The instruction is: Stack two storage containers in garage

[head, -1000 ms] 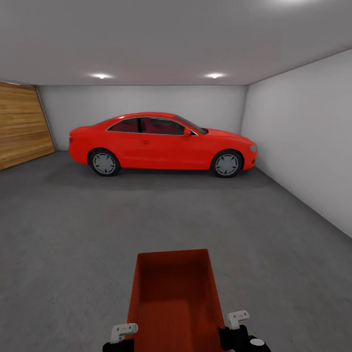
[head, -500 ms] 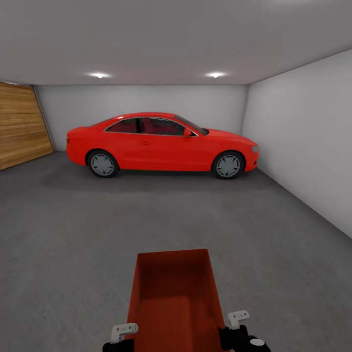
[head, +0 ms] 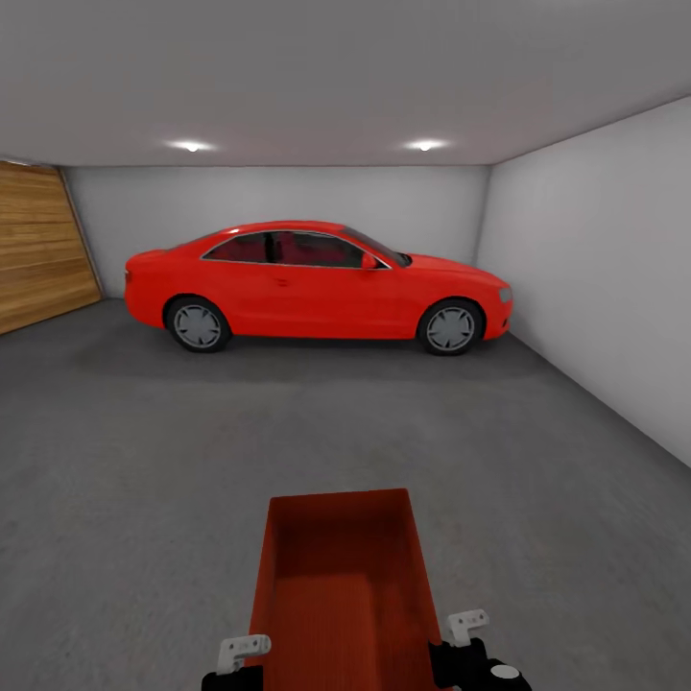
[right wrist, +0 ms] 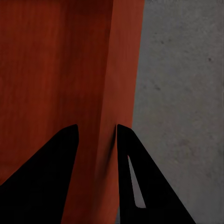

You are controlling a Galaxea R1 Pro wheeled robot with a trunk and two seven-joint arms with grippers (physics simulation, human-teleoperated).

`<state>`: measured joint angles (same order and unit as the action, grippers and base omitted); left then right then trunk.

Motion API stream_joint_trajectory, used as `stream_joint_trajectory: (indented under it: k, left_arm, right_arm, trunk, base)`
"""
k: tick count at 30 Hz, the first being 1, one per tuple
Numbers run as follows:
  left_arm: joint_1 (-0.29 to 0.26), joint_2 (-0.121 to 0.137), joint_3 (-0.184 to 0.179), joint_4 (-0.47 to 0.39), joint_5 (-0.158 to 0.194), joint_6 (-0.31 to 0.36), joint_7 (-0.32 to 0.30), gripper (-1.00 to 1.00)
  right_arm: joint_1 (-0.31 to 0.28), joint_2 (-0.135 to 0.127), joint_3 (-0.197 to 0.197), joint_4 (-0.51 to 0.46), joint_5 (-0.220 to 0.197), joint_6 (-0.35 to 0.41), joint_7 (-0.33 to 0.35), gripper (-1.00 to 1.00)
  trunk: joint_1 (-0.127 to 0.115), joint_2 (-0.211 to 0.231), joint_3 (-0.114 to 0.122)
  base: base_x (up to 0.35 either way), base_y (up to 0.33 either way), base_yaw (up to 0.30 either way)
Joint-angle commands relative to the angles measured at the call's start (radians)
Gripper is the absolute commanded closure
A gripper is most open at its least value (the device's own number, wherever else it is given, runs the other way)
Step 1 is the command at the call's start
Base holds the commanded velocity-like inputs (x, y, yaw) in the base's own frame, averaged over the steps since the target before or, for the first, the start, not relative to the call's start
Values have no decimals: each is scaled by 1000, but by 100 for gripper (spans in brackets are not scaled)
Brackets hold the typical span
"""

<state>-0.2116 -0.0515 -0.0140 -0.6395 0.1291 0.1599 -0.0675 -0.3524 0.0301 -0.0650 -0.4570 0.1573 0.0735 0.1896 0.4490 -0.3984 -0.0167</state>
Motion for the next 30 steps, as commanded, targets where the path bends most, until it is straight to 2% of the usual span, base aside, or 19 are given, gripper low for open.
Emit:
stream_joint_trajectory:
  k: [1,16,30]
  left_arm:
    - [0,20,-4,-3,-3,-7,35,100]
    - [0,21,-4,-3,-3,-7,35,100]
    - [0,20,-4,-3,-3,-7,35,100]
  right_arm:
    - [0,1,1,1,5,6,14,100]
    - [0,1,1,1,5,7,14,100]
    - [0,1,1,1,5,8,14,100]
  trunk:
    - [1,-2,-2]
    - [1,-2,-2]
    - [1,-2,-2]
  base:
    - [313,0,0]
    - [320,0,-13]
    - [321,0,-258]
